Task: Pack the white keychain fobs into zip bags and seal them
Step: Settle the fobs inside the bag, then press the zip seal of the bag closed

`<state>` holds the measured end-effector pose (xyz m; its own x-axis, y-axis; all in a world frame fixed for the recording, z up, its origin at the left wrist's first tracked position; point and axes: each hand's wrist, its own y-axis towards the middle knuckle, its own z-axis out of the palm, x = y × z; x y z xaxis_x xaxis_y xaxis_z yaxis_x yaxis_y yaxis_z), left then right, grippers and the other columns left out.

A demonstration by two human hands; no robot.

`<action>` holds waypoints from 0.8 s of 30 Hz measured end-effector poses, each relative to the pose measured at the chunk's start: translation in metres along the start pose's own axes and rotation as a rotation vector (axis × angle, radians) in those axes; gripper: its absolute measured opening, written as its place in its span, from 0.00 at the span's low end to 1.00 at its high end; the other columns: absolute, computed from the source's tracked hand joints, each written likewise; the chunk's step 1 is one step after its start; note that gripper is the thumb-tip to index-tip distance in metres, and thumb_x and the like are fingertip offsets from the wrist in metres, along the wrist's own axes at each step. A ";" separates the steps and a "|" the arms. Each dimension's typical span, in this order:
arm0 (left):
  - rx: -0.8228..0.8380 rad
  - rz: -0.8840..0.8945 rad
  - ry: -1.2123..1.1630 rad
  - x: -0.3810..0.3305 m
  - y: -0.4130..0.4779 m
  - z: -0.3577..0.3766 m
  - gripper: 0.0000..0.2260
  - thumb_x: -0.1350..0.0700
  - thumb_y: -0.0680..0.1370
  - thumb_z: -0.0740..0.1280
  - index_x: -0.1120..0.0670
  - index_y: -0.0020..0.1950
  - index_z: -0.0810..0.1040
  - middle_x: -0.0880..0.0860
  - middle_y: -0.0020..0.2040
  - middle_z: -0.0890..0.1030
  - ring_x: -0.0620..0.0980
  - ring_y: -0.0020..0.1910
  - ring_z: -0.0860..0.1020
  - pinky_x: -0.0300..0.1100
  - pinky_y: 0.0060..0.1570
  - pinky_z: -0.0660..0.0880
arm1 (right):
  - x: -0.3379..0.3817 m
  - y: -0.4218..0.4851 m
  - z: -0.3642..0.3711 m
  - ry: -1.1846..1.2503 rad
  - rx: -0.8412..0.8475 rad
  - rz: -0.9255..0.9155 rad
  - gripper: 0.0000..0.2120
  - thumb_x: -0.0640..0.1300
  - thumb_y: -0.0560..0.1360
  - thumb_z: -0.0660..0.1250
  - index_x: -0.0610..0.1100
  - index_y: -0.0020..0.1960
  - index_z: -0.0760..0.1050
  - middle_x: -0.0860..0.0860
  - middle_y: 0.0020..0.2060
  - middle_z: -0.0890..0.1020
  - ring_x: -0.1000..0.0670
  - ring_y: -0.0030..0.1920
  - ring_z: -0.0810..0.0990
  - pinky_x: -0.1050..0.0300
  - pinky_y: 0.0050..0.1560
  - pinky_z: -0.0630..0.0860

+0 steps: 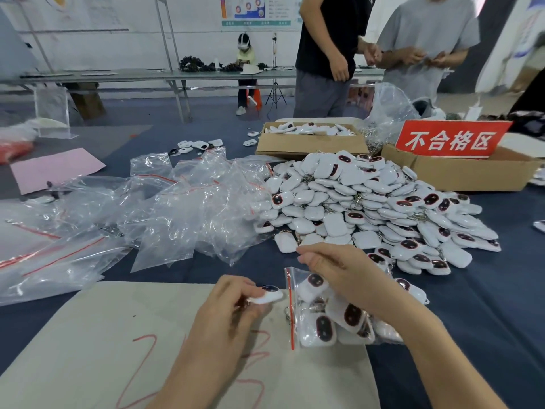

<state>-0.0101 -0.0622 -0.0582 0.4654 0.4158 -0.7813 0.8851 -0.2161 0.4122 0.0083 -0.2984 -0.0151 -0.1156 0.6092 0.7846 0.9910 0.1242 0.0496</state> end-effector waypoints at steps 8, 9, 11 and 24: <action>0.175 0.160 0.050 -0.011 0.013 0.027 0.07 0.56 0.75 0.71 0.43 0.48 0.81 0.38 0.52 0.71 0.44 0.54 0.75 0.29 0.50 0.69 | 0.001 0.019 -0.009 -0.130 0.262 0.077 0.15 0.54 0.82 0.63 0.45 0.56 0.83 0.51 0.46 0.85 0.60 0.43 0.80 0.62 0.50 0.74; 0.178 0.149 0.042 -0.012 0.016 0.029 0.08 0.58 0.75 0.71 0.43 0.47 0.82 0.38 0.51 0.71 0.44 0.54 0.73 0.29 0.49 0.69 | 0.002 0.020 -0.011 -0.120 0.277 0.099 0.15 0.54 0.81 0.64 0.45 0.55 0.83 0.51 0.45 0.85 0.61 0.42 0.79 0.63 0.48 0.73; 0.201 0.083 -0.048 -0.017 0.020 0.031 0.12 0.61 0.76 0.72 0.42 0.45 0.83 0.39 0.49 0.72 0.43 0.50 0.75 0.30 0.46 0.70 | 0.003 0.019 -0.014 -0.070 0.290 0.131 0.11 0.55 0.79 0.66 0.51 0.51 0.84 0.57 0.40 0.85 0.64 0.41 0.79 0.70 0.45 0.72; -0.179 0.239 -0.200 -0.097 0.033 -0.014 0.11 0.47 0.81 0.63 0.43 0.63 0.78 0.40 0.64 0.80 0.39 0.63 0.78 0.32 0.56 0.75 | 0.064 -0.027 -0.064 0.617 -0.350 -0.172 0.13 0.60 0.68 0.73 0.51 0.42 0.83 0.50 0.40 0.86 0.52 0.42 0.85 0.61 0.45 0.79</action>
<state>-0.0261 -0.0975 0.0378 0.6666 0.1868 -0.7217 0.7446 -0.1205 0.6565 -0.0217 -0.3126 0.0736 -0.3152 0.0384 0.9483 0.9377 -0.1417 0.3174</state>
